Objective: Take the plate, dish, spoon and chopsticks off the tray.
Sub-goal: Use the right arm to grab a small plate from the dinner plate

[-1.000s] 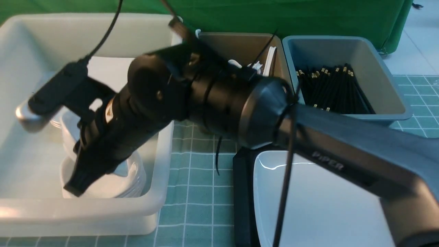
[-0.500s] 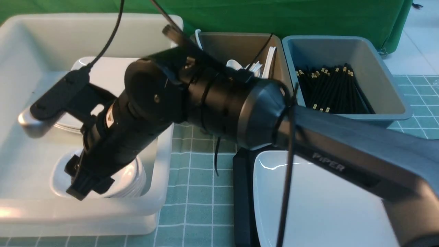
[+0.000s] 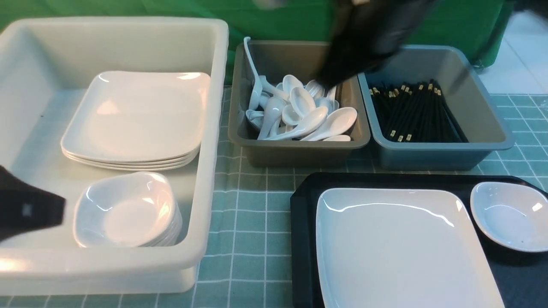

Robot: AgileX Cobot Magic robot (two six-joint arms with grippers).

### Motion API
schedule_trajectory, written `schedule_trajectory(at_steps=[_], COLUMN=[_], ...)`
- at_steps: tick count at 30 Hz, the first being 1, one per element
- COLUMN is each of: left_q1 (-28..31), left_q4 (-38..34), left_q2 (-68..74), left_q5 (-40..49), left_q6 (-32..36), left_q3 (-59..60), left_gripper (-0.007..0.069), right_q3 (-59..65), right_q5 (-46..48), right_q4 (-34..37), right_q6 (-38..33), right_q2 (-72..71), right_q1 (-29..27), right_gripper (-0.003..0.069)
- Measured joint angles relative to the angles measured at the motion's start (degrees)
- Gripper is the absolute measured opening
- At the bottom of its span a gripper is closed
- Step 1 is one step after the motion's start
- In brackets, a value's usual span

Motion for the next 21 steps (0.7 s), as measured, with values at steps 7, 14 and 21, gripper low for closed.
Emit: schedule_trajectory(at_steps=[7, 14, 21], left_q1=[-11.5, -23.8, -26.9], left_q4=[0.1, 1.0, 1.9], left_q2=[6.2, 16.3, 23.9], left_q5=[-3.9, -16.9, -26.2], left_q6=[0.4, 0.4, 1.2], left_q3=[0.0, 0.0, 0.0], left_gripper=[0.0008, 0.0008, 0.0009], right_q3=[27.2, 49.5, 54.7], right_q5=[-2.4, -20.5, -28.3], right_q4=[4.0, 6.2, 5.5], right_q6=[1.6, 0.9, 0.5], right_q2=[-10.8, -10.0, -4.8], right_q1=[-20.8, -29.2, -29.4], right_gripper=[0.0209, 0.0531, 0.0524])
